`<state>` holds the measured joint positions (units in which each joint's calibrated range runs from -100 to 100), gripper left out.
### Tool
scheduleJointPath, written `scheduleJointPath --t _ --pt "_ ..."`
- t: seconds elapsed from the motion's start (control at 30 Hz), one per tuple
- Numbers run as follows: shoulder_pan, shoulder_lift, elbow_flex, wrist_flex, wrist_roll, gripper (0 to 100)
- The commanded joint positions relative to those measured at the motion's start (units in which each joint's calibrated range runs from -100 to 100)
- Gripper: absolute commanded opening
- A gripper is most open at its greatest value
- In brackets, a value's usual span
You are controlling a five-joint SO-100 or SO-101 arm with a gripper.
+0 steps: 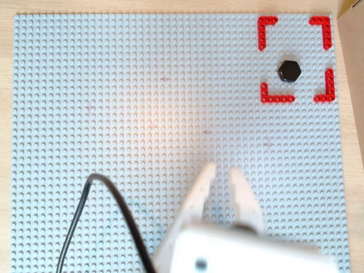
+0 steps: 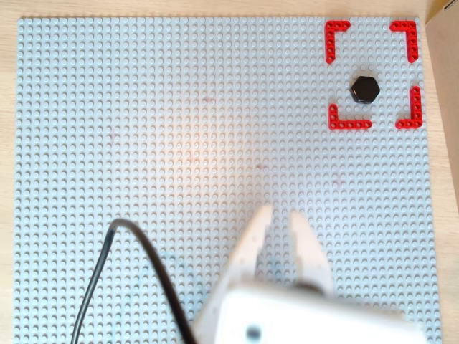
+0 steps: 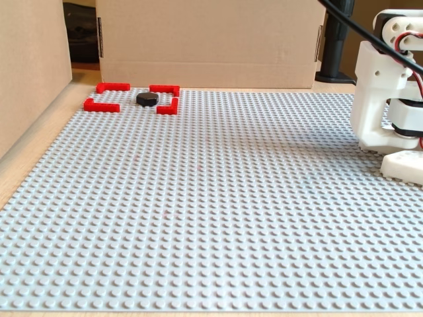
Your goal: Grab the Lego and store it in red box
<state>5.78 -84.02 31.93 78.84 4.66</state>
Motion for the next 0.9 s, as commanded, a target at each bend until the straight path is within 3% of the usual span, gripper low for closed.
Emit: scheduleJointPath --t 0.0,0.33,0.87 --pt "-0.3 -8.3 0.8 4.3 -0.2 4" --pt "-0.3 -15.2 -2.0 14.1 0.2 4" --pt "0.2 -15.2 -1.9 14.3 -0.1 3"
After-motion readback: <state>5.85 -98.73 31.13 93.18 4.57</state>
